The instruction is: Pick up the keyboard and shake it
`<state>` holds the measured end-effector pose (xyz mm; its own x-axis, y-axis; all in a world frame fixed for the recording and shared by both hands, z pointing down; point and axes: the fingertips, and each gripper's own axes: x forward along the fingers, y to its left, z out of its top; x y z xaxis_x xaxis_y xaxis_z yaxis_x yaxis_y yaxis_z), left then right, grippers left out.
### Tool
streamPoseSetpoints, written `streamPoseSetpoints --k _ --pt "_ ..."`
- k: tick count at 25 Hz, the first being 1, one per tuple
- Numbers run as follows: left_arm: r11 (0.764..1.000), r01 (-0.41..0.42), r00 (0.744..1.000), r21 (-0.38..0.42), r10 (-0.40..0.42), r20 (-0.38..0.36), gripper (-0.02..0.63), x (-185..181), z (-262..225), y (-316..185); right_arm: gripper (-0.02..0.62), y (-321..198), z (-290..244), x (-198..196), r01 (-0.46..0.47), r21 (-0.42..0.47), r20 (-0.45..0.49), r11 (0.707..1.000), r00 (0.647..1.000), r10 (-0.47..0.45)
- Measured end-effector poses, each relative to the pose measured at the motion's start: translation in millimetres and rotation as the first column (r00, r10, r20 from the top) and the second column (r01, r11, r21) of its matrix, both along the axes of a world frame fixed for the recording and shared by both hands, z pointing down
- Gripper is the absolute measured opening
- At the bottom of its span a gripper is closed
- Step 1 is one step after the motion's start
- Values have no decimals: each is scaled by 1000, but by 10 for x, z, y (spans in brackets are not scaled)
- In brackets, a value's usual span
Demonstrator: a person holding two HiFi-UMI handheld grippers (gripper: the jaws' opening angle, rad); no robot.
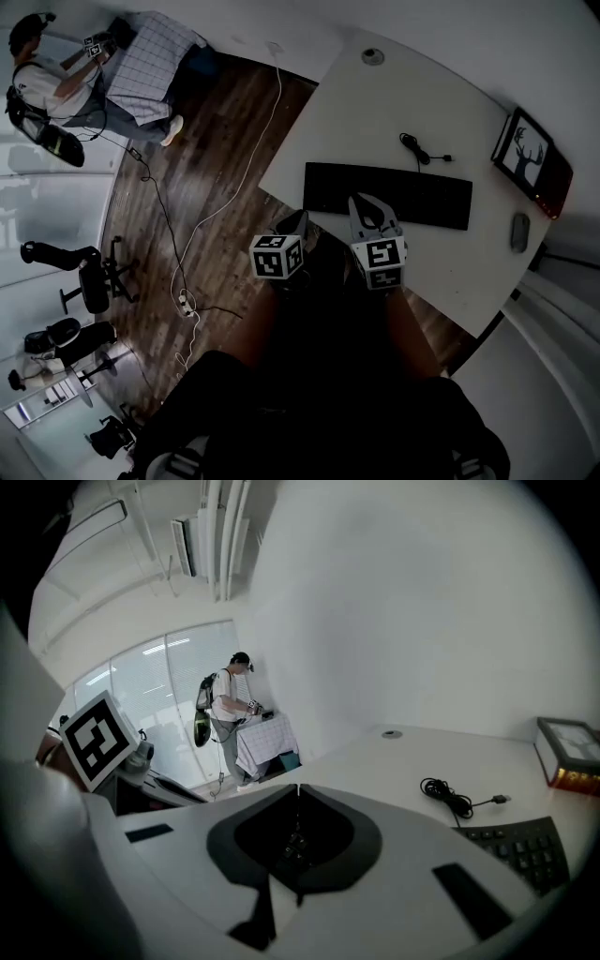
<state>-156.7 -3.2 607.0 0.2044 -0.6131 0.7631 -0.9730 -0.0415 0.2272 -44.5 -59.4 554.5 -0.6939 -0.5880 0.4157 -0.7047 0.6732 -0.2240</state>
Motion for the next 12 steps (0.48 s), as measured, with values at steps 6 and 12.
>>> streamPoseSetpoints --k 6,12 --pt "995 -9 998 -98 3 -65 100 -134 281 -83 21 -204 63 -43 -15 -4 -43 1000 999 15" --pt "986 4 985 -167 -33 -169 222 -183 456 -288 21 -433 101 93 -49 -44 -53 998 997 47"
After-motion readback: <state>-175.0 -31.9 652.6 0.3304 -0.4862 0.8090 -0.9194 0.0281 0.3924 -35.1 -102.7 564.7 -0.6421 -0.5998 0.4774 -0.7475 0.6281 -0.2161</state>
